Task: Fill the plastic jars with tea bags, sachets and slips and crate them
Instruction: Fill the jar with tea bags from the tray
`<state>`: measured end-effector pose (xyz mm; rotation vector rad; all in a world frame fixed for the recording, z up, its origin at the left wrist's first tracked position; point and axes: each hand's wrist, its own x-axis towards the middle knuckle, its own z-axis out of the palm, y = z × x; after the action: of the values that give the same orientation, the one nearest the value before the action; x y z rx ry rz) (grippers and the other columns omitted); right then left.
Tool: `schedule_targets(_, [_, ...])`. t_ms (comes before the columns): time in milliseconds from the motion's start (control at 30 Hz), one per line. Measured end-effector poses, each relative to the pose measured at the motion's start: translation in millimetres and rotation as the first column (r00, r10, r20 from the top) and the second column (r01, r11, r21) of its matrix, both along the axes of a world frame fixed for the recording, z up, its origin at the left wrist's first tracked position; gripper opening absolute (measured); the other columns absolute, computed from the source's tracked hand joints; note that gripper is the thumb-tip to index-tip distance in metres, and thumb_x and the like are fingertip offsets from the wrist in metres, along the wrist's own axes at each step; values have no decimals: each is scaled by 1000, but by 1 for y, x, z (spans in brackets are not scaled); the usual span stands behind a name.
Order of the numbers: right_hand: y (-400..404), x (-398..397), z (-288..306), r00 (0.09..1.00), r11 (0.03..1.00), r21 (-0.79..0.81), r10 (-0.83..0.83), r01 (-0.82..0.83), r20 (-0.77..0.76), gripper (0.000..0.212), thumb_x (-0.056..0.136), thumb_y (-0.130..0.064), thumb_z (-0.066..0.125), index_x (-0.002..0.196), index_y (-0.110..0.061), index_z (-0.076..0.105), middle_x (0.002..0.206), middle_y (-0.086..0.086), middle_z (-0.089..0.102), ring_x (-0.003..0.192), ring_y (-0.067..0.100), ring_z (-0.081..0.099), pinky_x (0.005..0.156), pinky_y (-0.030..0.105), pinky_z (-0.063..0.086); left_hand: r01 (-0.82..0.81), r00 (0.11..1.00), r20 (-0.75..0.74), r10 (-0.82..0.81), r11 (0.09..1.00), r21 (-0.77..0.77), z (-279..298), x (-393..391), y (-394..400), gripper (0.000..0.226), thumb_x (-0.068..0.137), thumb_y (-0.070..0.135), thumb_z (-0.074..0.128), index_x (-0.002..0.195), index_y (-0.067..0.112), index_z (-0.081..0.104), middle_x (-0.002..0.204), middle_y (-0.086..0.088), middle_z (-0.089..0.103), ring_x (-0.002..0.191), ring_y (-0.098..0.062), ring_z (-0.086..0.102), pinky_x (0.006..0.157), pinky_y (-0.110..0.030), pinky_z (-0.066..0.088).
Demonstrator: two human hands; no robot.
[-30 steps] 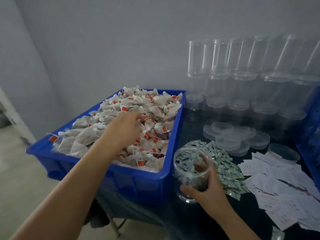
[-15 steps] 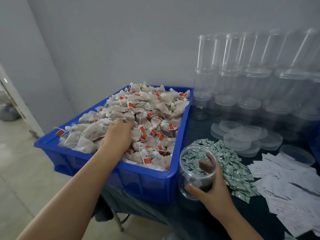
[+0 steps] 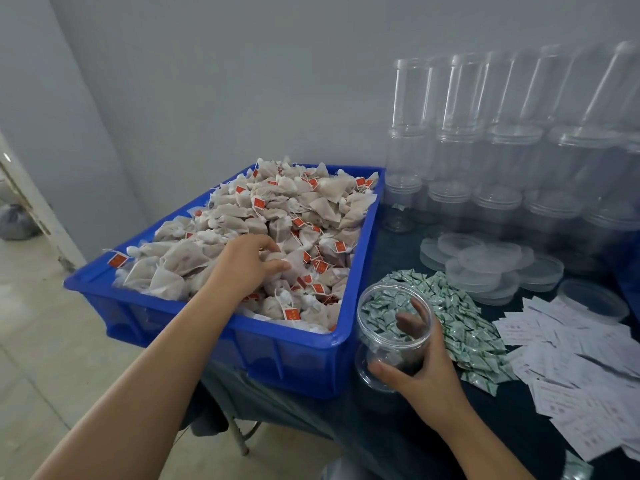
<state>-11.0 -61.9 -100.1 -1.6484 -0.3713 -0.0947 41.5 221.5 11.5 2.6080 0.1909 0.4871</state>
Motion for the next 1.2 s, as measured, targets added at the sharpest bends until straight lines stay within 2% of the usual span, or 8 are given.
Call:
schedule_targets(200, [-1, 1, 2, 1000, 1000, 9, 23, -23, -18, 101, 51, -41, 98, 111, -87, 32, 137, -20, 46, 112, -23, 49, 79, 4, 48, 117, 993, -6, -119, 986, -118, 6, -2, -2, 17, 83, 36, 68, 99, 33, 63, 93, 17, 64, 83, -2, 59, 69, -19, 44])
schedule_targets(367, [0, 2, 0, 998, 999, 9, 34, -33, -45, 97, 42, -52, 90, 112, -86, 32, 137, -19, 47, 110, -24, 50, 77, 5, 49, 316, 949, 107, -298, 888, -333, 37, -12, -27, 9, 82, 40, 67, 90, 35, 67, 86, 21, 69, 81, 6, 63, 71, -17, 42])
schedule_targets(600, [0, 4, -3, 999, 999, 23, 39, -38, -27, 98, 44, -54, 91, 118, -82, 34, 138, -17, 48, 114, -22, 49, 81, 2, 46, 564, 798, 100, -595, 676, -474, 70, -29, -83, 9, 74, 37, 71, 82, 41, 70, 88, 10, 73, 85, -8, 69, 77, -23, 56])
schedule_targets(767, [1, 4, -3, 997, 996, 59, 71, -69, -23, 103, 49, -46, 93, 135, -61, 37, 137, -13, 54, 118, -6, 58, 85, 11, 50, 627, 749, -79, -658, 742, -236, 60, -33, -106, 11, 84, 28, 69, 93, 34, 66, 89, 15, 69, 85, -1, 65, 81, -20, 54])
schedule_targets(867, [2, 6, -4, 997, 995, 66, 75, -73, -22, 104, 52, -40, 92, 139, -52, 35, 129, -27, 58, 119, -3, 58, 88, 13, 50, 655, 736, -179, -653, 753, -55, 52, -35, -116, 10, 85, 30, 68, 95, 30, 65, 86, 17, 65, 79, 5, 60, 75, -12, 49])
schedule_targets(1033, [1, 6, -2, 996, 994, 72, 88, -87, -24, 105, 55, -38, 92, 143, -43, 35, 129, -25, 59, 122, 2, 59, 91, 18, 52, 709, 705, -337, -624, 621, 333, 41, -33, -137, 12, 92, 26, 57, 102, 22, 64, 94, 10, 65, 73, 2, 50, 71, -17, 45])
schedule_targets(1100, [1, 6, -2, 996, 993, 69, 92, -91, -14, 101, 57, -36, 92, 142, -43, 36, 131, -22, 60, 122, 5, 60, 91, 19, 52, 734, 678, -431, -595, 574, 362, 41, -32, -147, 14, 90, 23, 57, 101, 20, 65, 96, 5, 65, 82, -10, 53, 75, -30, 48])
schedule_targets(1200, [2, 7, -3, 998, 996, 62, 60, -61, 9, 95, 55, -37, 91, 131, -63, 40, 130, -26, 59, 122, 0, 58, 91, 13, 48, 799, 597, -552, -582, 494, 343, 41, -29, -160, 15, 88, 17, 55, 97, 14, 67, 95, -1, 66, 86, -19, 58, 70, -29, 46])
